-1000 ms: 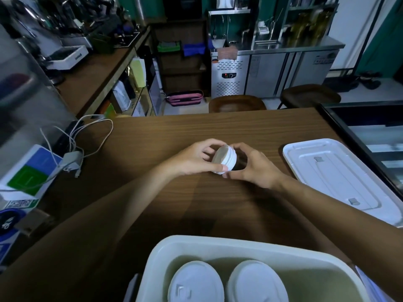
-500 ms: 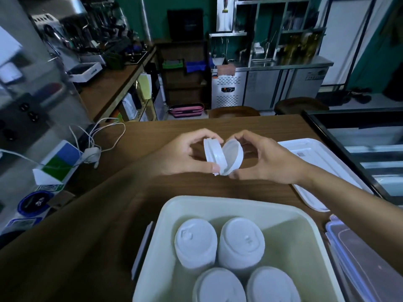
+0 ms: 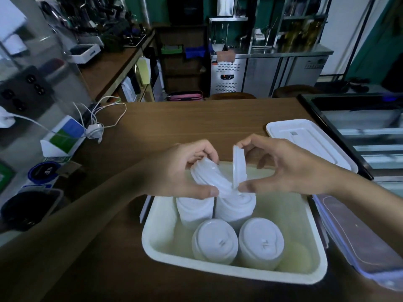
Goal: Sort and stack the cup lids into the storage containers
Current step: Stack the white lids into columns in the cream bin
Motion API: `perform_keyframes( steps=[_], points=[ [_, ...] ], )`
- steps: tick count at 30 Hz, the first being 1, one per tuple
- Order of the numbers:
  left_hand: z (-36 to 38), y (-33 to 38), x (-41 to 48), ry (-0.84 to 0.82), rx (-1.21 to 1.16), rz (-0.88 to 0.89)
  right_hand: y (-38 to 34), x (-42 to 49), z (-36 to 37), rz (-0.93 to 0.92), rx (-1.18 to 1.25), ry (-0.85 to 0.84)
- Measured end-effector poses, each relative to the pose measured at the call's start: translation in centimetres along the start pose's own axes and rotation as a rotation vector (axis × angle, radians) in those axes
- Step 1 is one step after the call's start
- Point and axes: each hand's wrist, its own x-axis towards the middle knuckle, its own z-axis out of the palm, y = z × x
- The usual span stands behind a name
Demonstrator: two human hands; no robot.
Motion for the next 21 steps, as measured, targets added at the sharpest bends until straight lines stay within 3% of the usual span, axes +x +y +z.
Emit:
perform_keyframes(
  steps=[6,14,21],
  points=[
    [2.7,1.0,-1.8,-0.105,0.075,-0.011,-1.1,-2.7,0.4,0.042,-0.279,-0.081],
    [5.1,1.5,-3.0,-0.262,0.323,-0.101,-3.5,-6.1,1.6,0.247,-0.632,-0.271],
    [5.1,1.3,-2.1,-0.338,0.423,-0.059,-3.0,-6.8,2.8,0.25,-0.742,-0.327]
  ],
)
